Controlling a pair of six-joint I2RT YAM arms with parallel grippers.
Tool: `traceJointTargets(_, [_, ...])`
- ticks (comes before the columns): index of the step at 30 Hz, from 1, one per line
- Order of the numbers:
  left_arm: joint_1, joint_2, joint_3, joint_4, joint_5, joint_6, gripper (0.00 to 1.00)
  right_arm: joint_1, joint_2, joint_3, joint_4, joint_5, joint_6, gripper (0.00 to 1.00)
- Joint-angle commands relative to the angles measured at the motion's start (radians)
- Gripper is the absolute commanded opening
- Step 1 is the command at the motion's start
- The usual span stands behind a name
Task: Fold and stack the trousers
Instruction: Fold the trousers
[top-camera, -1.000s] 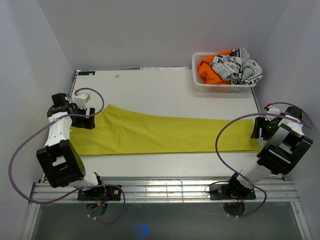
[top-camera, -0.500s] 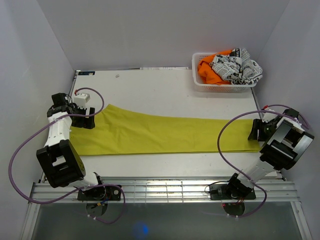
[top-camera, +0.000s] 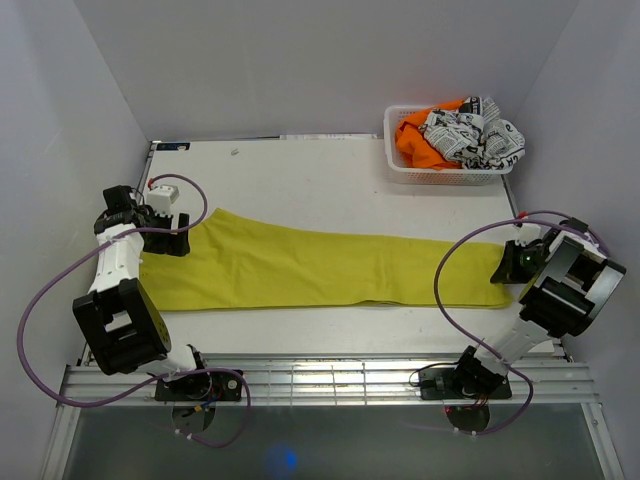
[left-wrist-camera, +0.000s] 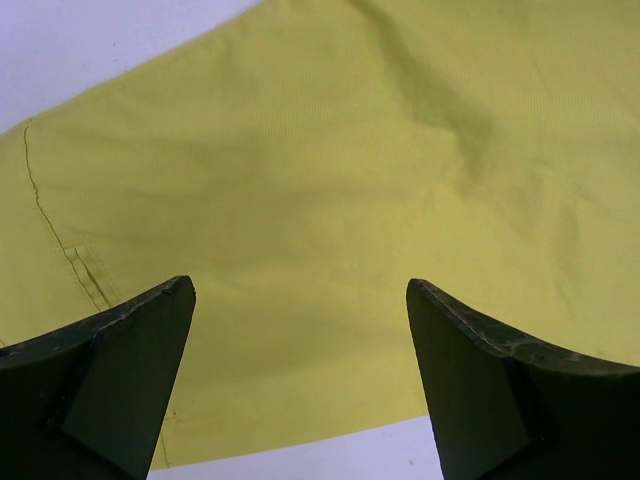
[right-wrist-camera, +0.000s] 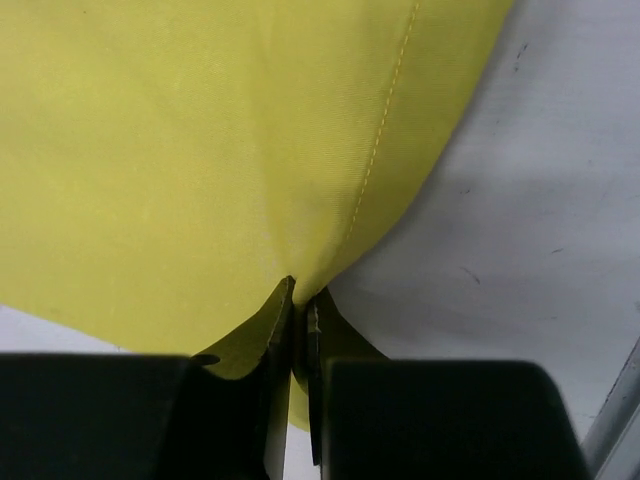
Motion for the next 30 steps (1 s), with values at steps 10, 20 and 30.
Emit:
traceJointTargets(10, [-0.005,-0.069,-0.070,0.020,0.071,0.023,0.98,-0.101,-0.095,0.374,-0.377,-0.086,-0.126,0.08])
traceJointTargets(20, [-0.005,-0.019,-0.096,0.006,0.142,0.017,0.98,0.231,-0.272,0.215,-0.317,-0.341,0.096,0.08])
traceJointTargets(30, [-0.006,0.014,-0.140,0.028,0.147,-0.006,0.98,0.699,-0.331,0.010,0.234,-0.389,0.634,0.08])
